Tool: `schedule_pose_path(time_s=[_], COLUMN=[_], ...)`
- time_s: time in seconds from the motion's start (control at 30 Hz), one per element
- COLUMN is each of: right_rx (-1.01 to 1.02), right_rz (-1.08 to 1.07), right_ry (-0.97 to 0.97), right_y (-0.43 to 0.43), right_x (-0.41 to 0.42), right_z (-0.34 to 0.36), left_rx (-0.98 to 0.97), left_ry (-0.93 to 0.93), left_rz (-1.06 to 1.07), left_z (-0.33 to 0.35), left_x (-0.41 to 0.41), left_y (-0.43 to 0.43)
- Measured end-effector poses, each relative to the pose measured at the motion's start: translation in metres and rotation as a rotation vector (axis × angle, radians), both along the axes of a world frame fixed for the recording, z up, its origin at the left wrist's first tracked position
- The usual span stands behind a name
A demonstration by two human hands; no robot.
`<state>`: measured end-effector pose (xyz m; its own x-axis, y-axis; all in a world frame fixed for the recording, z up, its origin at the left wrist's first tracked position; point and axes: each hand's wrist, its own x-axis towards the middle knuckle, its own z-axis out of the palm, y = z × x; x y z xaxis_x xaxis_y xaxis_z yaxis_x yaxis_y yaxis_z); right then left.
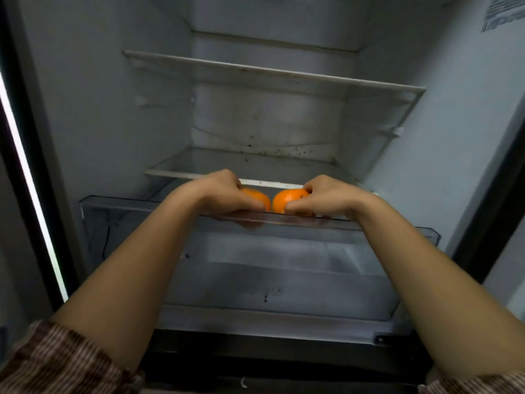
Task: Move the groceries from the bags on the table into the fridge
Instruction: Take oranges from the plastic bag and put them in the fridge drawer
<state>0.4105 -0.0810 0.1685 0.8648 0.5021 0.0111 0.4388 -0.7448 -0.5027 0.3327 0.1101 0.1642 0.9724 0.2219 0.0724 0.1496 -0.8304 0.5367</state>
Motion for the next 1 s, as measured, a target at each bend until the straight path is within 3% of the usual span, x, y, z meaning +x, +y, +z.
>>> schedule_pose_path(time_s=[0.23, 0.4, 0.53, 0.63, 0.8, 1.0], right_rx=[-0.273, -0.182, -0.215, -0.175, 0.037, 0.222], right_rz=[0.108, 0.119, 0.149, 0.166, 0.197, 0.213], right_ry=[0.439, 0.644, 0.641, 0.554, 0.195, -0.318], right_y=[0.005, 0.005, 0.005, 0.004, 0.004, 0.007], right_x=[0.008, 0.008, 0.005, 0.005, -0.004, -0.056], right_z=[-0.003, -0.012, -0.01, -0.009, -0.004, 0.001], left_rx=[-0.074, -0.164, -0.139, -0.069, 0.129, 0.209], left_ry=[0.478, 0.613, 0.656, 0.454, -0.22, -0.491], left_rz=[-0.127, -0.104, -0.097, -0.11, 0.116, 0.267], left_z=[0.002, -0.003, -0.001, -0.001, -0.006, -0.024], left_x=[0.009, 0.012, 0.01, 0.003, -0.014, -0.087], left_y=[0.002, -0.003, -0.006, -0.009, -0.011, -0.03])
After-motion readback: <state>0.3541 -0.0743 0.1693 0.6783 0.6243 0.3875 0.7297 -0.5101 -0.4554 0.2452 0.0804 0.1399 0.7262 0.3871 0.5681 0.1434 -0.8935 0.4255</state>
